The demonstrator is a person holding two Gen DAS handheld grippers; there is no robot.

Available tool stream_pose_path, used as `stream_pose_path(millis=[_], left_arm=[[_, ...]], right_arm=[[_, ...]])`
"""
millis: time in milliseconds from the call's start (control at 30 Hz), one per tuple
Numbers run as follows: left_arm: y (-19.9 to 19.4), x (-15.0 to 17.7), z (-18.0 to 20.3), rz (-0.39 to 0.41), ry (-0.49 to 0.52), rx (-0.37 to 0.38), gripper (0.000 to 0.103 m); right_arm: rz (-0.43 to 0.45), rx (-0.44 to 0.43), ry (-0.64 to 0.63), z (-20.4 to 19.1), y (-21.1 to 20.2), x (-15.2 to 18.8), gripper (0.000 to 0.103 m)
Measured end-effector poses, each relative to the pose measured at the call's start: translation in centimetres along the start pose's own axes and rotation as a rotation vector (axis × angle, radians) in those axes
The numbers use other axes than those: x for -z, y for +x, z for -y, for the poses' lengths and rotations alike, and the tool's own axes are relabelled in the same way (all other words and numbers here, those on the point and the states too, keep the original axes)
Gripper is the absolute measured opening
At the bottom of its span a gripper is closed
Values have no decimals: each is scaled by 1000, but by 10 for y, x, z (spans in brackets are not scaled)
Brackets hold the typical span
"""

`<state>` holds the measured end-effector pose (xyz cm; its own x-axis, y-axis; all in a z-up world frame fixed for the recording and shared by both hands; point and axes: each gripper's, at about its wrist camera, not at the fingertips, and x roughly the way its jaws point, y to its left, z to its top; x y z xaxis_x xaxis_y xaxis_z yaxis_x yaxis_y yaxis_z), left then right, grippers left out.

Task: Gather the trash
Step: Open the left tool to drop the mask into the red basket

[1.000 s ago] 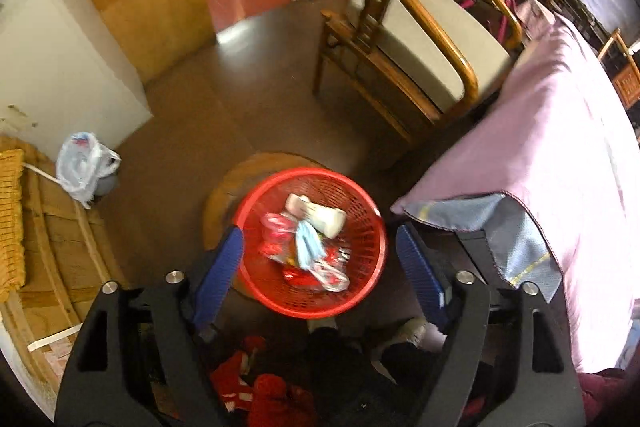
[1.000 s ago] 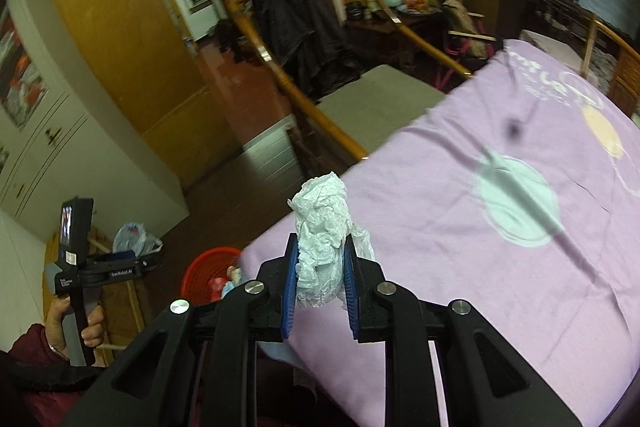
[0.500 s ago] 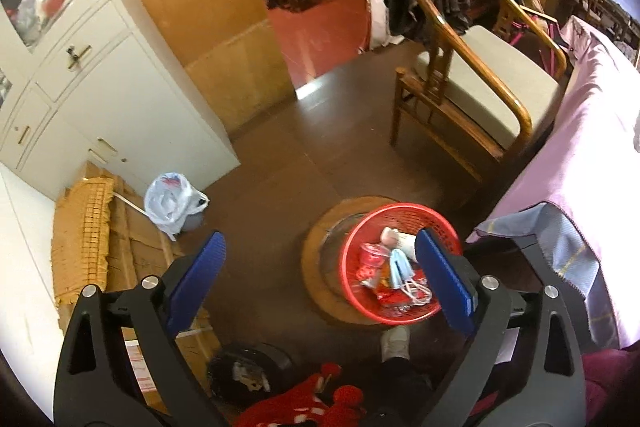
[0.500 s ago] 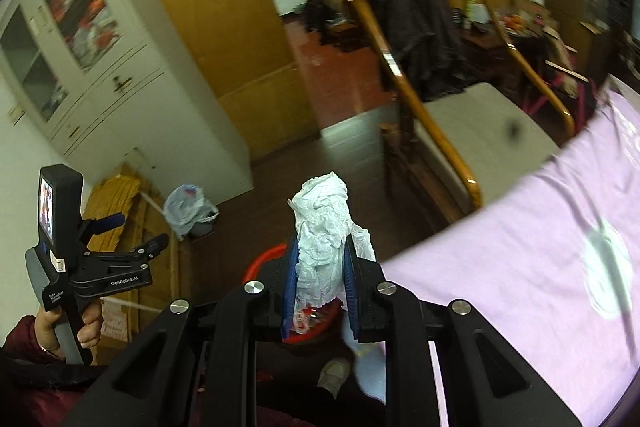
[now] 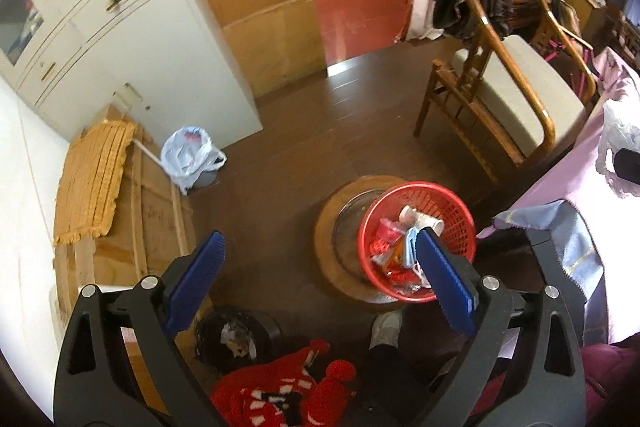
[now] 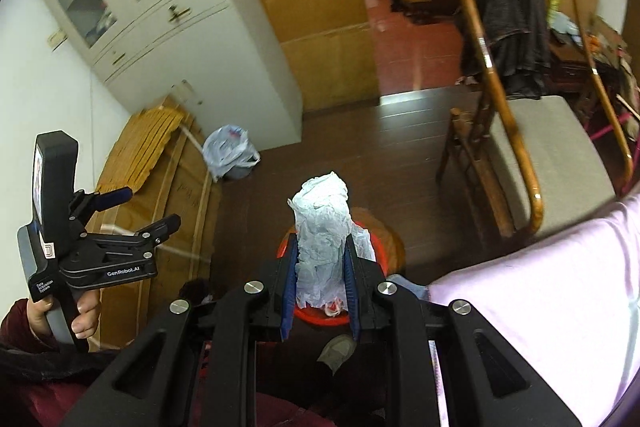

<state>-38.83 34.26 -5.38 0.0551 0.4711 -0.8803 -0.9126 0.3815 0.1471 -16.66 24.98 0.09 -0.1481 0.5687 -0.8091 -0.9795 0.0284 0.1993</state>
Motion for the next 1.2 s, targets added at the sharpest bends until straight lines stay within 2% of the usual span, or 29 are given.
stream_pose_path(millis=[333,500,767,967,1067,1200], left_arm=[[-3,18,-20,-31,-87,-51,93],[2,18,-27,-49,-122,-10,93],[6,-3,1,-12,-22,63,93],[17,-10,8,-20,45,92,93],[21,-12,3,-36,37,77,93],[9,-3,-9,-25,-34,23,93]], right_arm=[[-18,-48,-71,-19,17,-10,21],[-3,-29,-88,-21,9,-7,21],[41,66,17,4,-17,8,22],[36,93,79,8,-15,17,22],[13,78,59,8,-12,24,22],[-5,35,29,12,-5,27,22]])
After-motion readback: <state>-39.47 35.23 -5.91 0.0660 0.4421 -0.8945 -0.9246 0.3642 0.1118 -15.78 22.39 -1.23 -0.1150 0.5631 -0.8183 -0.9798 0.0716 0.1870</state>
